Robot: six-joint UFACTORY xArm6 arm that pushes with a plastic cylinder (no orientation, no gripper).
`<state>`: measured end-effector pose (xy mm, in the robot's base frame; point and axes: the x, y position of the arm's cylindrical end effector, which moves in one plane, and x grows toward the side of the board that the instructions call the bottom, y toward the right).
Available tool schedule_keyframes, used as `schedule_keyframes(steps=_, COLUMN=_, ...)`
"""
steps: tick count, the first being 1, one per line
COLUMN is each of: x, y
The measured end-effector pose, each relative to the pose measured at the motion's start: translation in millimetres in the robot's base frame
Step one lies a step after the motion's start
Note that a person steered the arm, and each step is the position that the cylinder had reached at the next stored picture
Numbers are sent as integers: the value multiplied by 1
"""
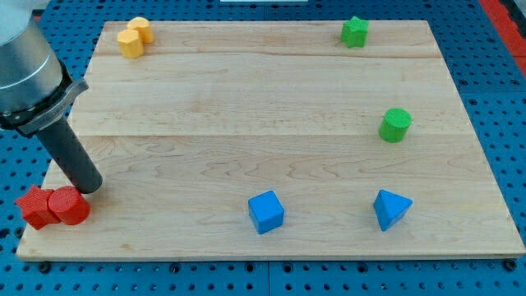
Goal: Push the green star to the green circle
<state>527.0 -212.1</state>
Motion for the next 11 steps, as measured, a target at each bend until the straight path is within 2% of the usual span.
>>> schedule_keyframes(steps=1, x=-28, y=79)
schedule_keyframes(steps=2, x=-63, y=186)
schedule_keyframes(steps=3, x=-59, y=337)
schedule_keyframes(steps=4, x=-38, y=410)
schedule_keyframes(steps=5, x=-90, y=403)
schedule_keyframes(steps=6, x=-134, y=350)
schedule_keyframes(steps=7, x=-111, y=342)
schedule_keyframes(steps=8, x=-139, y=339)
schedule_keyframes(steps=9, x=-194, y=377)
schedule_keyframes(steps=10, x=-229, y=391)
schedule_keyframes(steps=11, x=-291, y=492)
